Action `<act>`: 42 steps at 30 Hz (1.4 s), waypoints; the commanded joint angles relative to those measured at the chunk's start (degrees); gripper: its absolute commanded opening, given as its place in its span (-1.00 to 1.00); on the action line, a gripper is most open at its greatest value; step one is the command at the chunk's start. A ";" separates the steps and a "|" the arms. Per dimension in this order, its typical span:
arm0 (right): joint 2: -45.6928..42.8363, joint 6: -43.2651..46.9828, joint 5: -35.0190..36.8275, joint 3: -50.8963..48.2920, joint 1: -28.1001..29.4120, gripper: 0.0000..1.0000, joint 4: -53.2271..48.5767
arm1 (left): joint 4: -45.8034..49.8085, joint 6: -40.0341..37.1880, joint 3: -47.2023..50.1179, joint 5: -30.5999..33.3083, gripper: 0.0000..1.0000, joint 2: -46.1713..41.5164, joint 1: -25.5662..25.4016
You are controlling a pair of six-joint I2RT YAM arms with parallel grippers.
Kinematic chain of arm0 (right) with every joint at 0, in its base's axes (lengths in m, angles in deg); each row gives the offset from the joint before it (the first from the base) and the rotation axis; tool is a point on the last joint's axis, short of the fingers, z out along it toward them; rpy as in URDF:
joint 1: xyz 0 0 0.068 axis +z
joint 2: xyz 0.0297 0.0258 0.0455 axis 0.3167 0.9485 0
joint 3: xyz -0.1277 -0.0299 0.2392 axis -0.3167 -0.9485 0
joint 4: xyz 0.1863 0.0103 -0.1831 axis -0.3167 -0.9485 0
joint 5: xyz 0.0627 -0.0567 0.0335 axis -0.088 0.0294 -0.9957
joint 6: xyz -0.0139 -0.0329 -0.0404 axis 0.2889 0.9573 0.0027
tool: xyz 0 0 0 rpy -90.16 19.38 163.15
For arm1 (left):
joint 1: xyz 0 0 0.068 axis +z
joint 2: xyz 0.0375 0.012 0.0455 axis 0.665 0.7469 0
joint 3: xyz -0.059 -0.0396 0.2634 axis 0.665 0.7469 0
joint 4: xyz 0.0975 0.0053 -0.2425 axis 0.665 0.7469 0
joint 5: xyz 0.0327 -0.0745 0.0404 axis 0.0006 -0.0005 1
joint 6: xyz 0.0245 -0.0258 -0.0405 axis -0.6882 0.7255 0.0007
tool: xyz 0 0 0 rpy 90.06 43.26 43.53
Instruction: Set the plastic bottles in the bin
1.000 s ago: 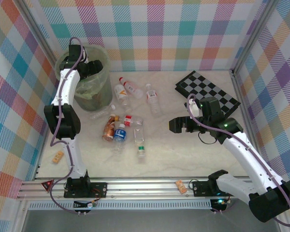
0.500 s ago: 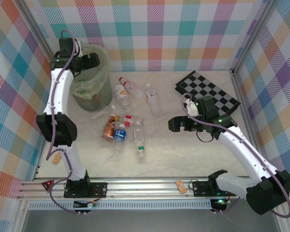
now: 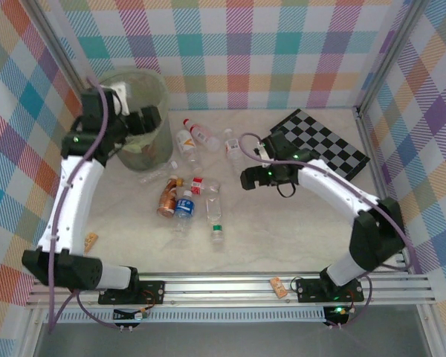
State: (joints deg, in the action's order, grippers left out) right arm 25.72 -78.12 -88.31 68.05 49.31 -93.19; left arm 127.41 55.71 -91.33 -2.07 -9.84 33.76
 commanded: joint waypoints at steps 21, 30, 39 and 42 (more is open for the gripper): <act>38.85 0.43 11.88 37.62 2.72 0.98 -8.40 | -22.15 30.35 46.26 -1.48 0.84 -26.18 -20.00; 38.78 -1.29 11.55 34.65 2.73 0.55 -5.86 | -23.21 30.33 45.87 0.12 0.84 -25.84 -20.07; 36.62 -0.86 13.20 32.78 2.72 0.24 -5.92 | -26.75 31.56 45.40 0.23 0.84 -22.96 -20.02; 34.45 -0.35 13.25 31.12 2.70 0.05 -4.69 | -27.61 32.05 44.82 0.18 0.84 -21.86 -19.94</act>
State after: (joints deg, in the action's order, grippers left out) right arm 63.83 -78.56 -76.03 100.53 51.92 -98.02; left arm 102.51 86.62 -44.88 -2.55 -32.28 14.33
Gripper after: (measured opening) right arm 0.544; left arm 0.920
